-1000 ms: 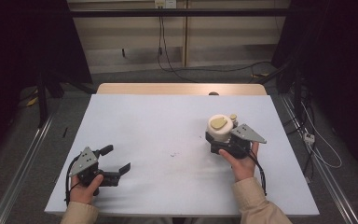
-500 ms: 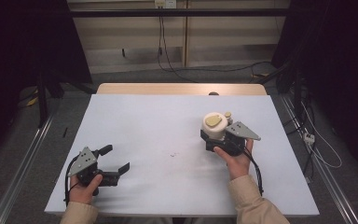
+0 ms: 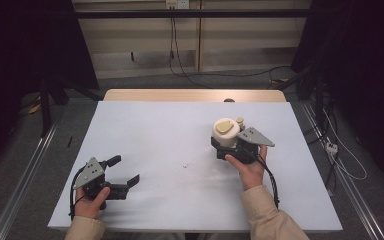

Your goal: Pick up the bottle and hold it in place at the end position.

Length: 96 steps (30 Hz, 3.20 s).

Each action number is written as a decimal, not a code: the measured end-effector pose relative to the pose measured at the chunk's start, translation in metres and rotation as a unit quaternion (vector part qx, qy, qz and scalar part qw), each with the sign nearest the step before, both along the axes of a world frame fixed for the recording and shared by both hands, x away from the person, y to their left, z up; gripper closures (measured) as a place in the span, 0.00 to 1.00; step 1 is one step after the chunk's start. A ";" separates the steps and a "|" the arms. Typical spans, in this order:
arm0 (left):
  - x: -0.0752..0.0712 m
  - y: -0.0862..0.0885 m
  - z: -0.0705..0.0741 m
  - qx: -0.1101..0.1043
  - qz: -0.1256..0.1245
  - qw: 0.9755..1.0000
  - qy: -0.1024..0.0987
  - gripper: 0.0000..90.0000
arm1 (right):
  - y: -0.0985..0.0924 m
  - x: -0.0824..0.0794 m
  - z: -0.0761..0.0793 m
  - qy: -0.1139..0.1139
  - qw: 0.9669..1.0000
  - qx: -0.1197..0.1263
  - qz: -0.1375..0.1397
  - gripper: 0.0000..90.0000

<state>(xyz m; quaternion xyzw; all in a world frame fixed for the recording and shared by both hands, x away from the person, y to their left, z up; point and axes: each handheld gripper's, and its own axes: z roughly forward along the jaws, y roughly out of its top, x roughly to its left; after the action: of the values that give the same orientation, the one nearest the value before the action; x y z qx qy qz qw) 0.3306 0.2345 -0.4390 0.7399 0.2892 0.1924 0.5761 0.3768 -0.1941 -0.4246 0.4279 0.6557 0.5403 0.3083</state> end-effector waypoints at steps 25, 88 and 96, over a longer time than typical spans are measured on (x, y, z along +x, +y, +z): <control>0.000 0.003 0.001 -0.015 0.003 1.000 0.004 0.04 | 0.018 0.016 0.000 0.001 1.000 0.000 0.014 0.08; -0.001 0.004 0.001 -0.023 0.007 1.000 0.004 0.04 | 0.059 0.047 -0.006 0.008 0.999 0.002 0.043 0.08; -0.001 0.004 0.000 -0.027 0.008 1.000 0.005 0.04 | 0.063 0.048 -0.008 0.010 0.999 0.001 0.046 0.08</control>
<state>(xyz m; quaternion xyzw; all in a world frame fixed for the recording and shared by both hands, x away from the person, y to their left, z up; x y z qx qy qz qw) 0.3296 0.2384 -0.4388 0.7226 0.3032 0.1850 0.5930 0.4246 -0.1307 -0.4328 0.4025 0.6772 0.5505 0.2762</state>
